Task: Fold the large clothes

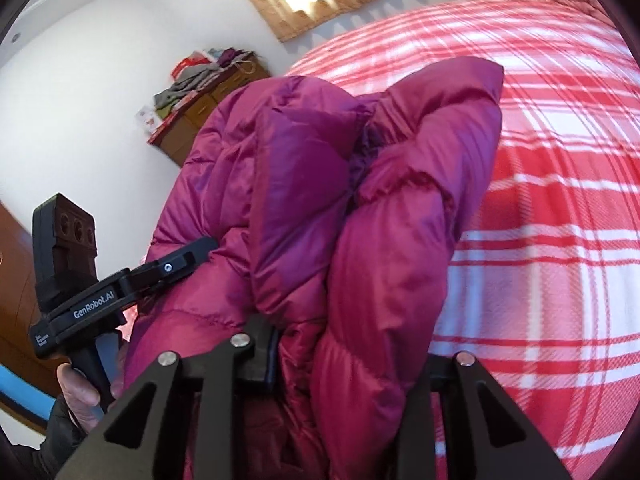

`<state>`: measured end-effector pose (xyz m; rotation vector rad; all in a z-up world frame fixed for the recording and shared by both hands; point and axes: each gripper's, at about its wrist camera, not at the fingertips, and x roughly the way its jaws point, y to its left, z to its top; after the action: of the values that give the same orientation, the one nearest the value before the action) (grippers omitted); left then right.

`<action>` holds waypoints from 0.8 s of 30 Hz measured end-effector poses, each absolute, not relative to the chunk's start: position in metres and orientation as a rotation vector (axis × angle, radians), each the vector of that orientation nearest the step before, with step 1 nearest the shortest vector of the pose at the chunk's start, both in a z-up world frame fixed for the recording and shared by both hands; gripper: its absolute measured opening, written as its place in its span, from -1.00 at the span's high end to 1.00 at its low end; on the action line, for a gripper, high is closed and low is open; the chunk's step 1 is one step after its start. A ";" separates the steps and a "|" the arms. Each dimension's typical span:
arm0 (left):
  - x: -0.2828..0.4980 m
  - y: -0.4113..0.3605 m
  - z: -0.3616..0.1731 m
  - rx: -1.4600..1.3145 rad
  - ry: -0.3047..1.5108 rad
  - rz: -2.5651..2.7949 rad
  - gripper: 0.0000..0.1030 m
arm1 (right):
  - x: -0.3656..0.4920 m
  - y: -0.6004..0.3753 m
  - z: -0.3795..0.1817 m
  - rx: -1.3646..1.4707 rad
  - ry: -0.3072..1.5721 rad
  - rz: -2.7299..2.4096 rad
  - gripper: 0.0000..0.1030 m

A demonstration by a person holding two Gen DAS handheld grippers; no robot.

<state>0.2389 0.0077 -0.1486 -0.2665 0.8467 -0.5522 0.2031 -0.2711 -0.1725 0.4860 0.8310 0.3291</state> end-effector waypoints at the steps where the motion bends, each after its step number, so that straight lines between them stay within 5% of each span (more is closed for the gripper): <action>1: 0.236 0.018 -0.143 -0.276 0.832 -0.532 -0.02 | 0.204 -0.262 -0.166 0.472 0.825 0.350 0.38; 13: 0.243 0.147 -0.088 -0.328 0.659 -0.112 -0.02 | 0.278 -0.112 -0.103 0.120 0.727 0.611 0.40; 24: 0.326 0.194 -0.140 -0.274 0.734 0.102 -0.02 | 0.363 -0.035 -0.159 0.146 0.810 0.613 0.40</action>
<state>0.3260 0.1935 -0.1400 -0.2741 0.7345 0.1022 0.3628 -0.0349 -0.1587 0.1458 0.8104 0.6130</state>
